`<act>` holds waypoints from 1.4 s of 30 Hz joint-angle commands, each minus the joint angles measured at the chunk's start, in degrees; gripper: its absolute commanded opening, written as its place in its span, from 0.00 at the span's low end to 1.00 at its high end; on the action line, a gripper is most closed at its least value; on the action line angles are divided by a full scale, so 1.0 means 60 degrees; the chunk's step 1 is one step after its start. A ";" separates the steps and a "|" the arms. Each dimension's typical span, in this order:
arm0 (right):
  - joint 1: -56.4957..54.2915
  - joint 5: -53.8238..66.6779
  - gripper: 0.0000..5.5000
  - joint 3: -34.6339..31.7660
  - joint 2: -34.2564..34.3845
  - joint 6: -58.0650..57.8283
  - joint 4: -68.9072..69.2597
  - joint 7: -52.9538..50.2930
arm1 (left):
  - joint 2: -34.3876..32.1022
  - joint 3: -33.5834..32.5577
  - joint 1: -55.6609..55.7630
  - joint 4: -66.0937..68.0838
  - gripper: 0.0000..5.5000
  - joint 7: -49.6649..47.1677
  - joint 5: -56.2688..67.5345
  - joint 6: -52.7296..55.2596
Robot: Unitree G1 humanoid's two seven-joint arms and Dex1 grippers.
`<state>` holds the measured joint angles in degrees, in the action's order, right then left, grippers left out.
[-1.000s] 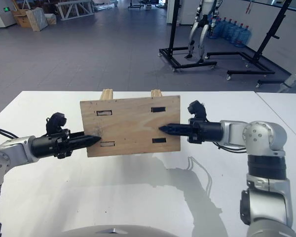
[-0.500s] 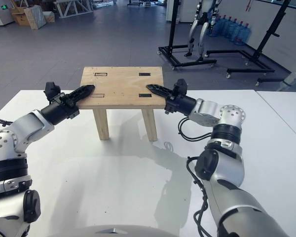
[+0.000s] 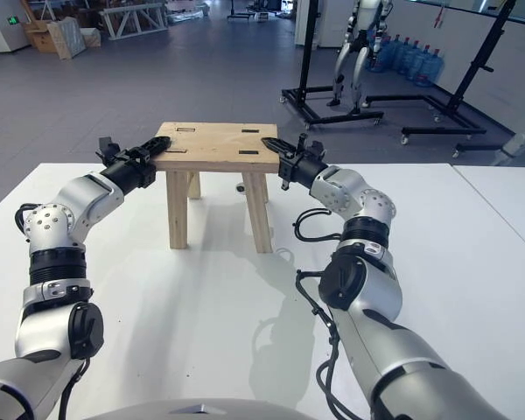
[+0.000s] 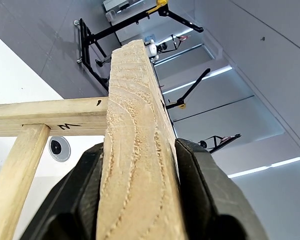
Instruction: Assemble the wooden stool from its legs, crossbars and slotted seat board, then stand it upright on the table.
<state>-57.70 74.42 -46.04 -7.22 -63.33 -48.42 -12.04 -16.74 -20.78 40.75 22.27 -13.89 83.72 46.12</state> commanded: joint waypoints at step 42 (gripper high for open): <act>0.0445 0.1271 0.81 -0.0336 -0.0197 0.0712 0.0259 0.0083 | 0.0489 -0.2162 -0.0237 0.0353 0.76 -0.1782 0.2295 0.0744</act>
<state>-55.74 81.63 -47.74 -7.09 -58.75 -46.70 -11.42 -11.81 -33.57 40.41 23.25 -25.44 98.79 49.80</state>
